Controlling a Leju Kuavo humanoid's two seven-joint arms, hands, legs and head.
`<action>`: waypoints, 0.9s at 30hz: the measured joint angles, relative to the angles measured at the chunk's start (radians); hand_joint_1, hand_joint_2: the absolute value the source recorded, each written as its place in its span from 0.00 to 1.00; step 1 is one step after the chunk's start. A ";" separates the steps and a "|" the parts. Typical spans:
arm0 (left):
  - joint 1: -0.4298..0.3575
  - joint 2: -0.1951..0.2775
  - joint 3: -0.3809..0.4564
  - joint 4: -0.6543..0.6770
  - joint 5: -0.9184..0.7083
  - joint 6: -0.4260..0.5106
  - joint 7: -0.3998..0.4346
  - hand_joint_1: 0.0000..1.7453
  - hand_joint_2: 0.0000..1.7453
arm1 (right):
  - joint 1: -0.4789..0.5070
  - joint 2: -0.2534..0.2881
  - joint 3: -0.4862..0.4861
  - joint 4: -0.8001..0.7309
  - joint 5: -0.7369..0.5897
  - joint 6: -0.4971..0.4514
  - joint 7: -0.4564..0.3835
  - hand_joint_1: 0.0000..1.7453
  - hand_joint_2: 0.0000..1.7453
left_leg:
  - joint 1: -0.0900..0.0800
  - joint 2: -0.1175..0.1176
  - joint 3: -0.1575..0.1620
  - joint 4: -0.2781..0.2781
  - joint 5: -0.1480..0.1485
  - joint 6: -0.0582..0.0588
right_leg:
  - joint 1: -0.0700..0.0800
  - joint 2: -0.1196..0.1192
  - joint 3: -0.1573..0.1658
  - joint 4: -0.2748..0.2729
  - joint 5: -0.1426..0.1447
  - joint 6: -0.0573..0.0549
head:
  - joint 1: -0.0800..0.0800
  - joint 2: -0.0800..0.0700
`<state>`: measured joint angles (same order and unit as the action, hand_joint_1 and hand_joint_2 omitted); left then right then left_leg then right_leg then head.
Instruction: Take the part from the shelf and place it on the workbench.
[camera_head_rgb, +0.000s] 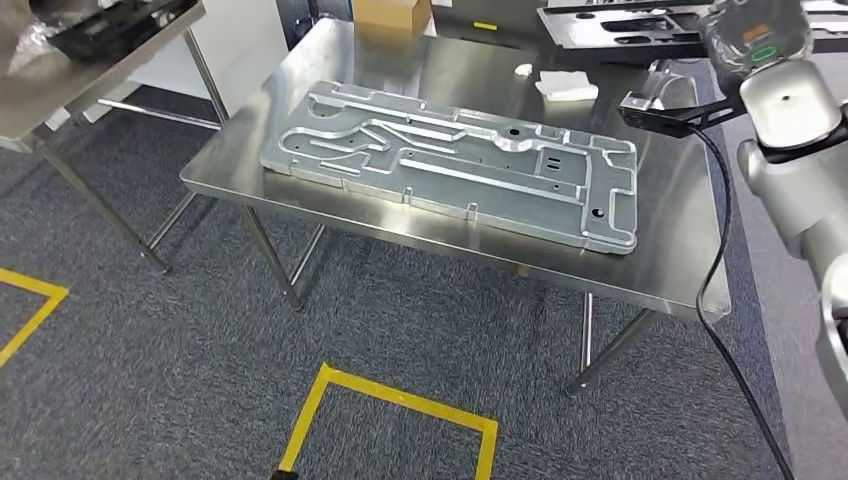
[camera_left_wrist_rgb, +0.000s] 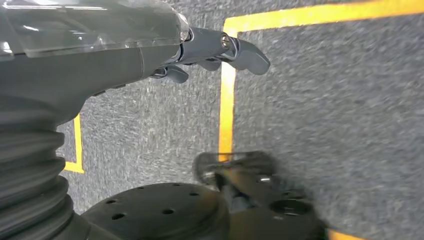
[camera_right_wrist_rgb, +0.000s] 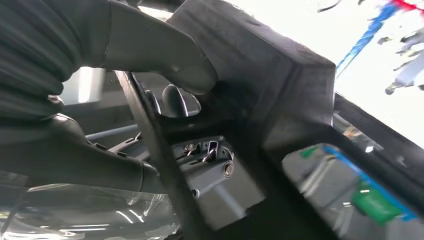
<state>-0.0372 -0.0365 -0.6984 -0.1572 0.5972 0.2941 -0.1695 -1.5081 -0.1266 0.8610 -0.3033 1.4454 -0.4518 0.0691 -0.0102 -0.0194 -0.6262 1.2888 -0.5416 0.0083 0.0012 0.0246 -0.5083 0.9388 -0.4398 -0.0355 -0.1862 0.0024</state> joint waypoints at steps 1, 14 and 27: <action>0.002 0.000 0.001 0.000 0.003 -0.001 -0.002 0.00 1.00 | 0.012 0.006 0.000 0.001 -0.004 -0.001 -0.005 1.00 1.00 | 0.009 0.002 -0.034 -0.005 -0.050 -0.013 | -0.009 0.000 0.025 -0.002 -0.019 0.008 | 0.000 0.000; -0.011 0.007 0.092 -0.001 0.138 -0.007 -0.004 0.00 1.00 | 0.253 0.027 -0.016 -0.015 -0.249 -0.038 -0.265 1.00 1.00 | 0.041 0.025 -0.073 -0.259 0.196 0.013 | -0.055 -0.014 0.062 0.205 -0.242 0.106 | 0.001 0.000; -0.006 0.001 0.158 -0.001 0.194 -0.022 -0.036 0.00 1.00 | 0.427 0.122 -0.039 -0.026 -0.368 0.000 -0.295 1.00 1.00 | 0.024 0.019 0.031 -0.275 0.107 -0.003 | -0.016 -0.013 -0.117 0.074 0.025 0.052 | 0.002 0.000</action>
<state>-0.0433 -0.0352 -0.5408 -0.1579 0.7916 0.2723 -0.2054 -1.0811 -0.0044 0.8215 -0.3288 1.0779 -0.4520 -0.2259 0.0136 -0.0006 -0.5950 1.0139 -0.4344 0.0049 -0.0145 0.0117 -0.6255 1.0128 -0.4150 0.0166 -0.1846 0.0023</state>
